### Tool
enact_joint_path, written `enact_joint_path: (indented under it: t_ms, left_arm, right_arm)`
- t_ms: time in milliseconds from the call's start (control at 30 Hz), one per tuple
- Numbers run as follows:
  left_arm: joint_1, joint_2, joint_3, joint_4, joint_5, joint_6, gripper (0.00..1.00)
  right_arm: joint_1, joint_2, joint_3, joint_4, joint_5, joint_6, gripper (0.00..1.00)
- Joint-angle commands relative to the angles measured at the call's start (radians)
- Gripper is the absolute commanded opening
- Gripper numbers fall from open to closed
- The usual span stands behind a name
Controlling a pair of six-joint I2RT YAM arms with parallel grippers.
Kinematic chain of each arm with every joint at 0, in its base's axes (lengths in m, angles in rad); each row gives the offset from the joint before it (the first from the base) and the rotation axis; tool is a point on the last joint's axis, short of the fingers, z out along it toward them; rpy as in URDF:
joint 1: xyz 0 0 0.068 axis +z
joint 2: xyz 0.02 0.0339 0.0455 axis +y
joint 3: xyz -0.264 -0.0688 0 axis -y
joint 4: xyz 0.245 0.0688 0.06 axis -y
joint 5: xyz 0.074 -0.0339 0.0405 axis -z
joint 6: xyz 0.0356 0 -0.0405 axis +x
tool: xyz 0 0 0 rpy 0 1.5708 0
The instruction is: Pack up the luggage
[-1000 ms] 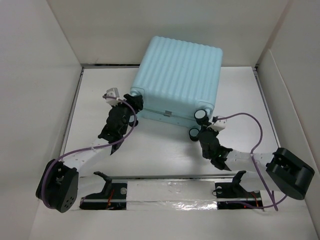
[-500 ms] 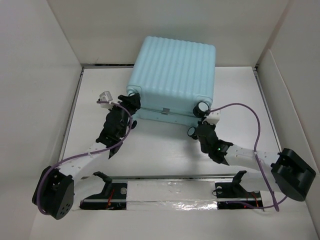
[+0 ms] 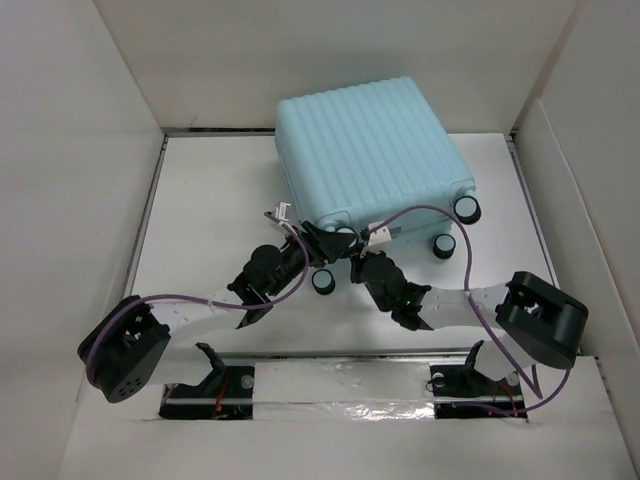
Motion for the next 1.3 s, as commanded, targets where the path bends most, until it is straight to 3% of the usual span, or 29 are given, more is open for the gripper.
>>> enact_joint_path:
  t_ms: [0,200,333,533,633,700,733,833,967,1100,1267]
  left_arm:
    - [-0.066,-0.031,0.007,0.137,0.325,-0.018,0.00]
    - [-0.048,-0.171,0.011,0.001,0.247,0.050,0.00]
    - [-0.029,-0.125,0.017,0.074,0.313,0.002,0.00]
    - [0.023,-0.069,0.025,0.207,0.420,-0.130,0.00]
    - [-0.021,-0.088,0.037,0.201,0.346,-0.173,0.00]
    - [-0.060,-0.086,0.054,0.243,0.277,-0.183,0.00]
    - [-0.083,-0.079,0.077,0.273,0.240,-0.191,0.00]
    - [-0.094,-0.048,0.132,0.384,0.233,-0.228,0.00]
    - [-0.094,-0.047,0.114,0.424,0.198,-0.246,0.00]
    - [-0.104,0.002,0.057,0.611,0.180,-0.328,0.00]
    - [-0.114,-0.020,0.004,0.631,0.161,-0.343,0.00]
  right_arm:
    - [0.060,0.088,0.128,0.166,-0.354,-0.021,0.00]
    - [0.081,0.077,0.070,0.259,-0.536,0.008,0.00]
    - [0.143,0.080,0.090,0.284,-0.659,0.023,0.00]
    - [0.209,0.050,0.167,0.154,-0.635,-0.082,0.00]
    - [0.209,0.060,0.185,0.182,-0.625,-0.086,0.00]
    - [0.209,0.089,0.191,0.248,-0.626,-0.063,0.00]
    - [0.219,0.132,0.187,0.391,-0.632,-0.023,0.00]
    - [0.220,0.195,0.193,0.533,-0.679,0.025,0.00]
    - [0.290,0.238,0.263,0.575,-0.678,0.022,0.00]
    - [0.299,0.399,0.392,0.715,-0.745,0.126,0.00]
    - [0.299,0.479,0.380,0.753,-0.646,0.207,0.00]
